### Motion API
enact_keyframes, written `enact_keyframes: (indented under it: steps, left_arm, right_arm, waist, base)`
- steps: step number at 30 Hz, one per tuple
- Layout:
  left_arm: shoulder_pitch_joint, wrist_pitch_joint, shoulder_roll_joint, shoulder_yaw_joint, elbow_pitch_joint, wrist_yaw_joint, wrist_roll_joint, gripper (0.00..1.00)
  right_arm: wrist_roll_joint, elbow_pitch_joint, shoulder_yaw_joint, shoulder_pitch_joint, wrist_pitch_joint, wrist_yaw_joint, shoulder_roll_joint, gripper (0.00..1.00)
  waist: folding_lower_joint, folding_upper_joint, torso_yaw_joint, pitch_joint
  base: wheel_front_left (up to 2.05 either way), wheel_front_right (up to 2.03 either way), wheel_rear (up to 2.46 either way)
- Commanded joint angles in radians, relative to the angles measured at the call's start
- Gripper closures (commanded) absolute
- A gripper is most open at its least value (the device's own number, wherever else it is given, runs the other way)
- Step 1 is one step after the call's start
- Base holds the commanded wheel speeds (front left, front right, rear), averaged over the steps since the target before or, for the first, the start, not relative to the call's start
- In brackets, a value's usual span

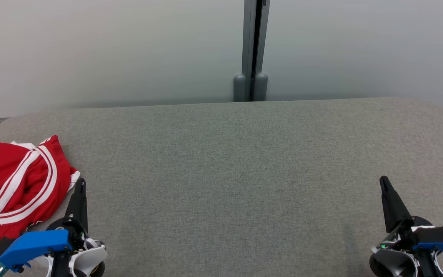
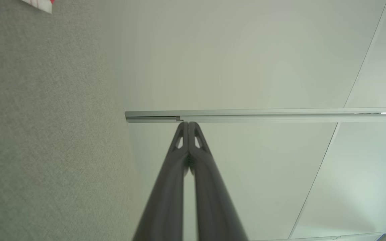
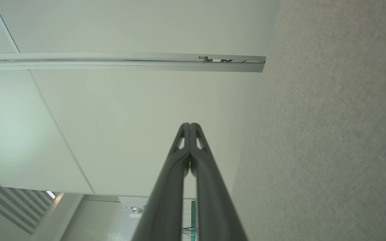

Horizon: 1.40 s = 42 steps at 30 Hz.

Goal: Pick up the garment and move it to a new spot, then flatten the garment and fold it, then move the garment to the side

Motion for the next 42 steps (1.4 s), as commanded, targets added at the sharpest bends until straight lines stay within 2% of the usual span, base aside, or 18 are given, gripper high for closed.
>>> enact_keyframes:
  steps: [1,36,37,42]
  left_arm:
    - [-0.010,0.003,-0.002,0.001,-0.001,-0.005,0.004,1.00]
    - [-0.010,0.003,-0.002,0.001,-0.001,-0.005,0.004,1.00]
    - [0.000,0.000,0.000,0.000,0.002,0.000,0.000,0.00]
    - [0.026,-0.011,-0.003,-0.009,0.022,0.001,0.004,0.00]
  right_arm:
    - [0.003,0.001,-0.003,-0.011,0.003,0.001,-0.007,1.00]
    - [0.003,0.001,-0.003,-0.011,0.003,0.001,-0.007,1.00]
    - [0.000,0.001,0.000,0.001,0.000,0.000,0.000,0.00]
    - [-0.002,0.020,0.012,0.022,-0.011,-0.001,0.006,0.00]
  waist:
    - [0.0000,0.0000,0.000,0.000]
    - [0.0000,0.0000,0.000,0.000]
    - [0.0000,0.0000,0.000,0.000]
    - [0.0000,0.0000,0.000,0.000]
  base:
    - [0.00,0.00,0.00]
    - [0.00,0.00,0.00]
    - [0.00,0.00,0.00]
    - [0.00,0.00,0.00]
